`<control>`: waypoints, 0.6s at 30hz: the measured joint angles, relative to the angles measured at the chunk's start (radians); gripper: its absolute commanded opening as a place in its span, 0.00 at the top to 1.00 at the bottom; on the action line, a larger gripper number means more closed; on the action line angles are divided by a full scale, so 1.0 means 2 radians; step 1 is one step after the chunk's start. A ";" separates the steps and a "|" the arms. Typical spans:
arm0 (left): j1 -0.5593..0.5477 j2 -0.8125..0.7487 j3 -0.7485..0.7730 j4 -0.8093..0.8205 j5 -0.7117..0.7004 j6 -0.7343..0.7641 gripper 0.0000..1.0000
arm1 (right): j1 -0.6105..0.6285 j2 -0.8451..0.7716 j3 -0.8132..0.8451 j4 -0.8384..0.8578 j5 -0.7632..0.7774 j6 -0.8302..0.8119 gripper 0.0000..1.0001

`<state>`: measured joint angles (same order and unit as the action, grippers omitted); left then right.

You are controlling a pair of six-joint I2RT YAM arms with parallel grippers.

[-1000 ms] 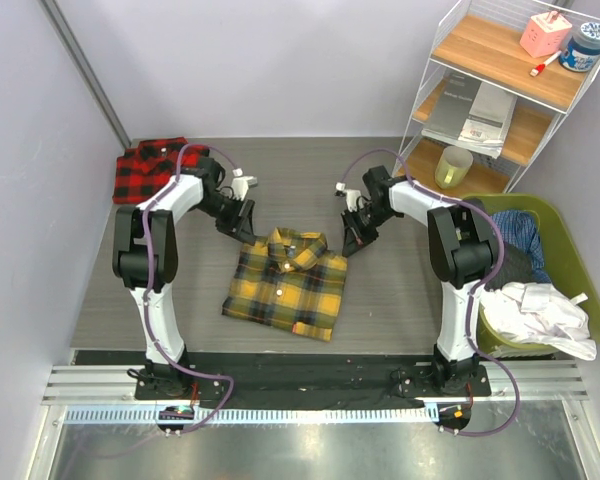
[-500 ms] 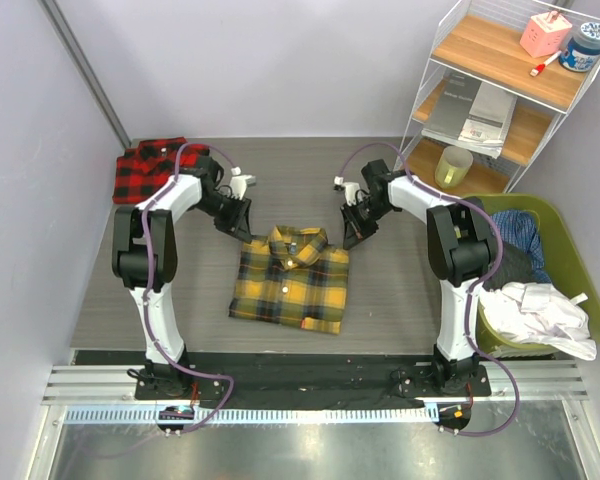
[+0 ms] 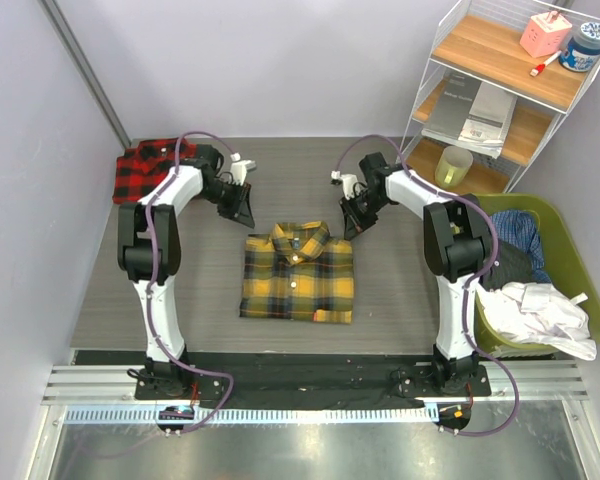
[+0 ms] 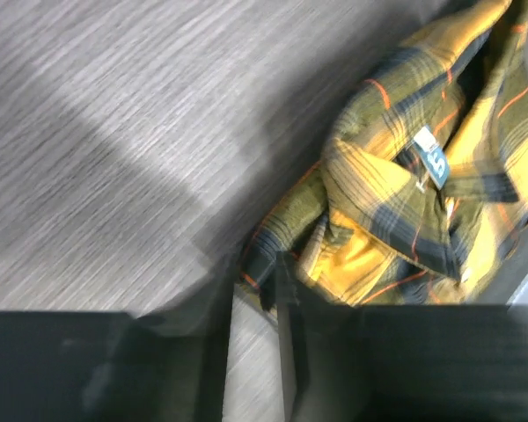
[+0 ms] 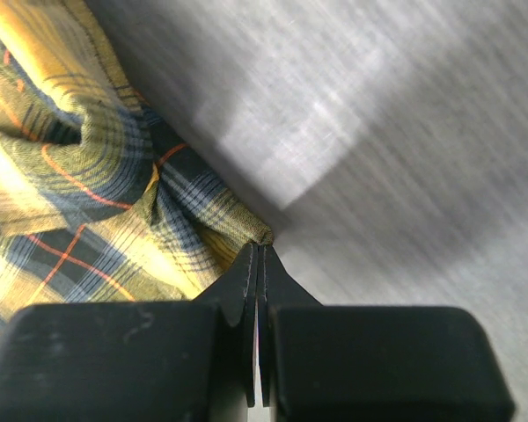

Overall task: Fold and stack the long sleeve shirts
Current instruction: Fold the shirt

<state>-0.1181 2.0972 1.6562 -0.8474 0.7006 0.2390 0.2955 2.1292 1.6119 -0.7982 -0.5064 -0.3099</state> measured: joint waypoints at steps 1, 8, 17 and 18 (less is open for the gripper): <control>0.002 0.010 0.007 -0.003 0.004 -0.002 0.57 | 0.000 0.005 0.005 0.000 0.002 -0.002 0.99; 0.017 0.017 0.002 -0.045 0.032 0.017 0.47 | 0.000 0.016 0.022 -0.002 0.005 -0.007 0.99; 0.013 0.017 -0.017 -0.065 0.052 0.019 0.44 | -0.001 0.016 0.030 -0.014 0.002 -0.014 0.67; 0.013 0.017 -0.022 -0.066 0.054 0.020 0.44 | -0.002 0.016 0.035 -0.022 0.000 -0.014 0.55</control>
<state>-0.0917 2.1319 1.6115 -0.9787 0.8089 0.2783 0.2924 2.1605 1.6821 -0.8413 -0.5060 -0.3370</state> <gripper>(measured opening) 0.549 0.230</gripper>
